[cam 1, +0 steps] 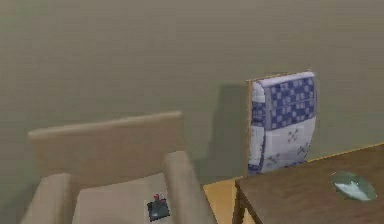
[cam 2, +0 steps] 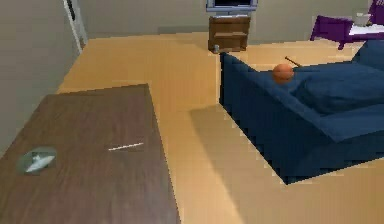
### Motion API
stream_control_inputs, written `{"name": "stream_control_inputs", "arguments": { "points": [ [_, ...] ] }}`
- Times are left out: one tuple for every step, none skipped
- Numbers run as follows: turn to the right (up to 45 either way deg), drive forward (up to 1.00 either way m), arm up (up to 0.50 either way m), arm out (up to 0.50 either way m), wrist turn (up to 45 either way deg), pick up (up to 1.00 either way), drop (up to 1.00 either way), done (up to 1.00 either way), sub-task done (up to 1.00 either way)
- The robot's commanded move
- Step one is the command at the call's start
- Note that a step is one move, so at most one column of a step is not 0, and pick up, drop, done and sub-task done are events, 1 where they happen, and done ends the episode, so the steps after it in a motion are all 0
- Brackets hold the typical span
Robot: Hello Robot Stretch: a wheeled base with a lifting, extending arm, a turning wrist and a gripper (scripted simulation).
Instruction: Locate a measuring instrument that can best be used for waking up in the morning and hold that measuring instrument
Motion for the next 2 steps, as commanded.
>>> {"name": "stream_control_inputs", "arguments": {
  "points": [
    [-45.0,0.0,0.0,0.0,0.0,0.0,0.0,0.0,0.0],
    [-45.0,0.0,0.0,0.0,0.0,0.0,0.0,0.0,0.0]
  ]
}}
